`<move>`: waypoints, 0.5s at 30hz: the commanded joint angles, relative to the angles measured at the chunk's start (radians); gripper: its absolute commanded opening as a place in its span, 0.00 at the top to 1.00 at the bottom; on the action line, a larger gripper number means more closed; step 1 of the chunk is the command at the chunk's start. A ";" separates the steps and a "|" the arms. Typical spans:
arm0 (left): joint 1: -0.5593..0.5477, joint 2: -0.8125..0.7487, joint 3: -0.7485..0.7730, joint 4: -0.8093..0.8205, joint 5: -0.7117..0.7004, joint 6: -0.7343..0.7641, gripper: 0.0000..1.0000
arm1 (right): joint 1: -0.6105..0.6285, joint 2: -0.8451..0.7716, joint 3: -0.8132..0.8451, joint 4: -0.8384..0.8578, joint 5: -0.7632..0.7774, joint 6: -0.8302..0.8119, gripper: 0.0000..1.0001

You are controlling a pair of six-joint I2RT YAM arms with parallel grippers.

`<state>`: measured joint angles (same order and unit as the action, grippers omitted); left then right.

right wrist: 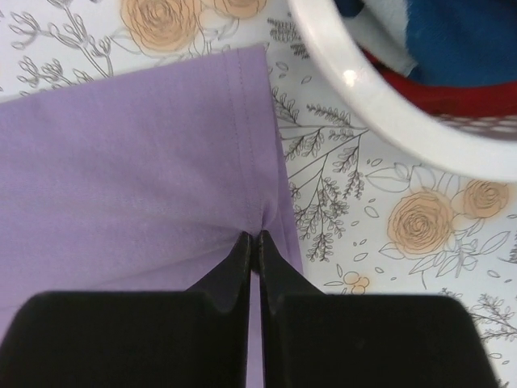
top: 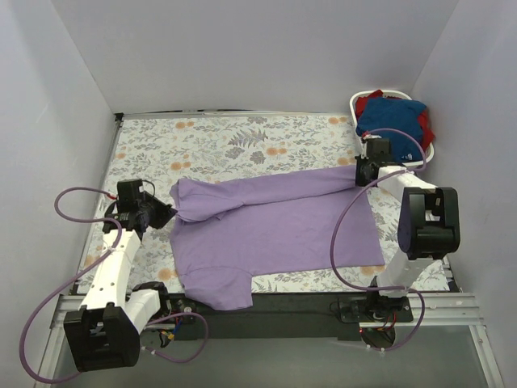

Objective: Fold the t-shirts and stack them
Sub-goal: Fold the tshirt

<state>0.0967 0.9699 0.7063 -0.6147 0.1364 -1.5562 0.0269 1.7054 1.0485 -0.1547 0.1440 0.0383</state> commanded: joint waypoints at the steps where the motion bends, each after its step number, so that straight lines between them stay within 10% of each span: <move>1: 0.006 -0.036 -0.039 -0.005 0.047 -0.016 1.00 | -0.008 0.040 0.015 -0.038 0.008 0.020 0.93; 9: 0.006 -0.046 -0.065 0.010 0.129 -0.015 1.00 | 0.063 -0.051 0.062 -0.144 -0.035 0.061 0.50; 15: -0.006 -0.053 -0.042 0.013 0.227 -0.044 1.00 | 0.231 -0.191 0.076 -0.163 -0.021 0.077 0.42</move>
<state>0.0959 0.9478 0.6430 -0.6060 0.2798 -1.5749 0.1894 1.6070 1.0676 -0.3130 0.1337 0.0986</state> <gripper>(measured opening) 0.014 0.575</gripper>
